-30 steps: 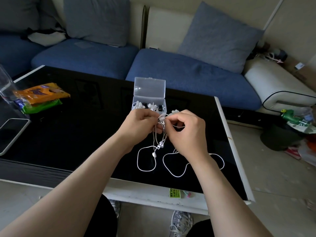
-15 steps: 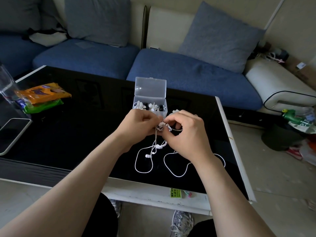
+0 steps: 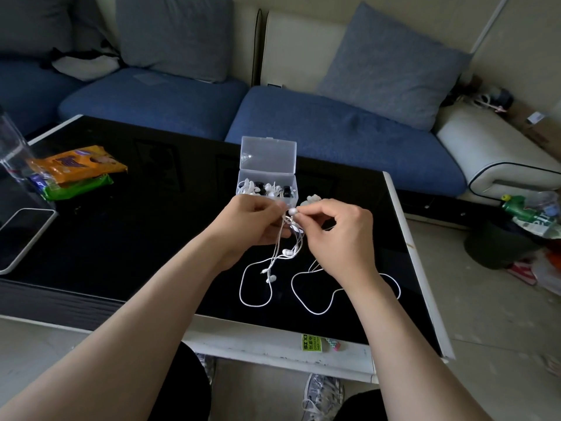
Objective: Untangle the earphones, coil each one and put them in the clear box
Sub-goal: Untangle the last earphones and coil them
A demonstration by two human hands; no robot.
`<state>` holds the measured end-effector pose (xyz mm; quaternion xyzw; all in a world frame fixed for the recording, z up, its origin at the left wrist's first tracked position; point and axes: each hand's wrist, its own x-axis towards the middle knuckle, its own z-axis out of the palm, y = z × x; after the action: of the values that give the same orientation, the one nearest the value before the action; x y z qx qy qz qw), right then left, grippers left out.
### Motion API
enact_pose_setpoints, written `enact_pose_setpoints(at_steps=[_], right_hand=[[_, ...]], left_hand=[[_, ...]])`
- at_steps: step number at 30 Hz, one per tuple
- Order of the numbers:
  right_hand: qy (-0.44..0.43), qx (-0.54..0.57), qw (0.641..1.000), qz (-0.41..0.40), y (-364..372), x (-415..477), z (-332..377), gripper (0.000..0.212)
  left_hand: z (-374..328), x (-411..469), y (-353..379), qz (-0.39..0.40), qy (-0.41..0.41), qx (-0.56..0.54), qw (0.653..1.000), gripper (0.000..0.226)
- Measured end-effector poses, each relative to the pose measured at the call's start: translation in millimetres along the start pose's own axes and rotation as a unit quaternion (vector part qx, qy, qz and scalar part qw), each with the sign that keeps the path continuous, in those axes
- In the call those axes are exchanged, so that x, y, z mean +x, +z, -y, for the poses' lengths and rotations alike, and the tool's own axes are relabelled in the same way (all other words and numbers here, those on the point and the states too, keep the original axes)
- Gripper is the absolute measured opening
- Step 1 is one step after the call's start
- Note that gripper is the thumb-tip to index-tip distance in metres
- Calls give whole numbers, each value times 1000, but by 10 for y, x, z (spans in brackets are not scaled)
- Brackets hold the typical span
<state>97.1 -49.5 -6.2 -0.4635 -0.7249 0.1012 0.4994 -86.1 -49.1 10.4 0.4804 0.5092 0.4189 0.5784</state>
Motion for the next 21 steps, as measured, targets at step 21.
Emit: enact_pose_setpoints(at_steps=[21], right_hand=[[408,341,844,70,-76,70,127,11]], left_hand=[[-65,-27,-1,67,23,-16,997,35]])
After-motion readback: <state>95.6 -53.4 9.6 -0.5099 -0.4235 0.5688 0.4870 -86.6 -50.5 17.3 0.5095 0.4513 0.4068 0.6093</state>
